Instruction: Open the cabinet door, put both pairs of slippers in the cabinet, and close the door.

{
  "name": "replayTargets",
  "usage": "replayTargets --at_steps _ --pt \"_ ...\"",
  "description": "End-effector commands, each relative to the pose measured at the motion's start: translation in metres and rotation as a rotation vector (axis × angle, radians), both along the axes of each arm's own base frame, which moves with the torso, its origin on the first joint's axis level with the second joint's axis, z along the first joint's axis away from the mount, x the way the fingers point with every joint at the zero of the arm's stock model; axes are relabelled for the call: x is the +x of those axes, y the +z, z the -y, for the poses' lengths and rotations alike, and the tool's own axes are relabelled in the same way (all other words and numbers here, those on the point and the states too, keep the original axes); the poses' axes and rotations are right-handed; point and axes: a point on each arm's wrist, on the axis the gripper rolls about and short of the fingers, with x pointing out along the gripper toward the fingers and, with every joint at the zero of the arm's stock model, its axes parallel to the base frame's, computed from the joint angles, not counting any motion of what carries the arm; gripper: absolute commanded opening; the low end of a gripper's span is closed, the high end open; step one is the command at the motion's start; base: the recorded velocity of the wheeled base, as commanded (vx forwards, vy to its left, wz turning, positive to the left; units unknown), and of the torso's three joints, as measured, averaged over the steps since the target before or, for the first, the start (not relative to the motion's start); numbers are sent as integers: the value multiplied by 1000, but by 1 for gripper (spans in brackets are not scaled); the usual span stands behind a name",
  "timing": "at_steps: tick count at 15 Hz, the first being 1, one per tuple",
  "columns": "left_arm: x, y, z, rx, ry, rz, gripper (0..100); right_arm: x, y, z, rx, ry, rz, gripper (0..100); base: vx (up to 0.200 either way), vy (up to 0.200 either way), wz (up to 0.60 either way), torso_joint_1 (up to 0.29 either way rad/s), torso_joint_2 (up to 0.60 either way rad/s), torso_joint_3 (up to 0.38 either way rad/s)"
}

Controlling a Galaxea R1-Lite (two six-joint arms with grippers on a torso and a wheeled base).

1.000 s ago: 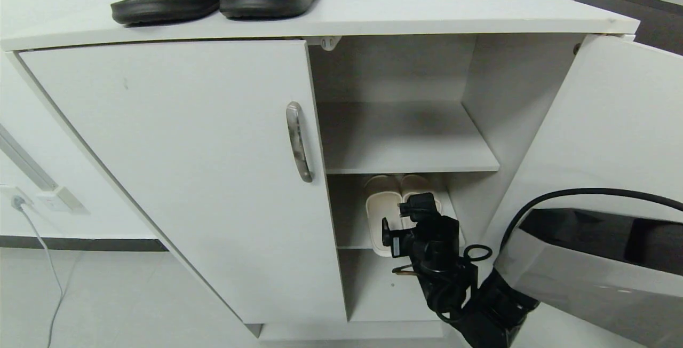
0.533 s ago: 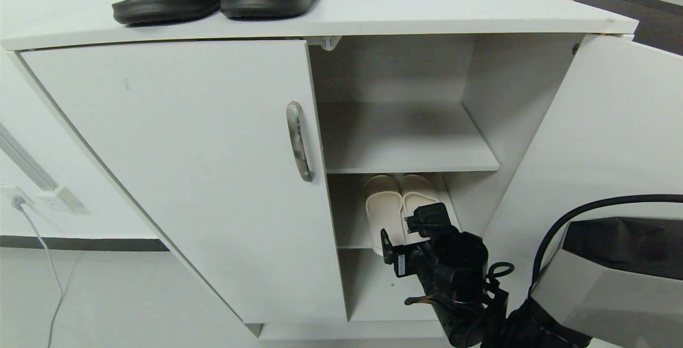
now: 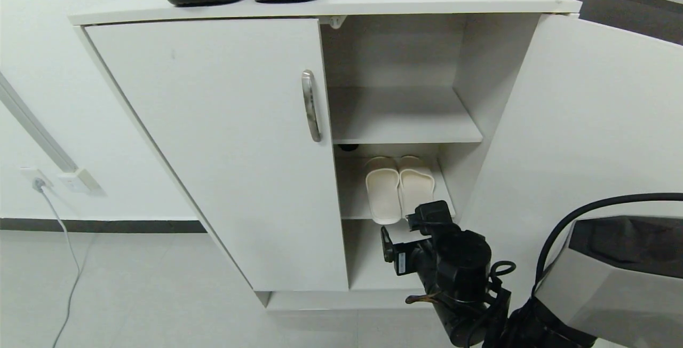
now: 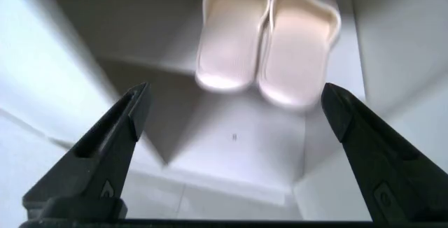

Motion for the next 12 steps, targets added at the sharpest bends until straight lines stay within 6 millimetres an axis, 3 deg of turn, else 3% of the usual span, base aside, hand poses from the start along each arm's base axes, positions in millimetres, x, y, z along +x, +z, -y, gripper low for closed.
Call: replayTargets --at_steps 1,2,12 --pt "0 0 0 0 0 -1 0 0 1 0 4 0 2 100 -200 0 0 2 2 7" --pt "0 0 0 1 0 -1 0 0 3 0 6 0 5 100 -200 0 0 7 2 2" --pt "0 0 0 1 0 -1 0 -1 14 4 14 -5 29 100 0 0 0 0 0 0"
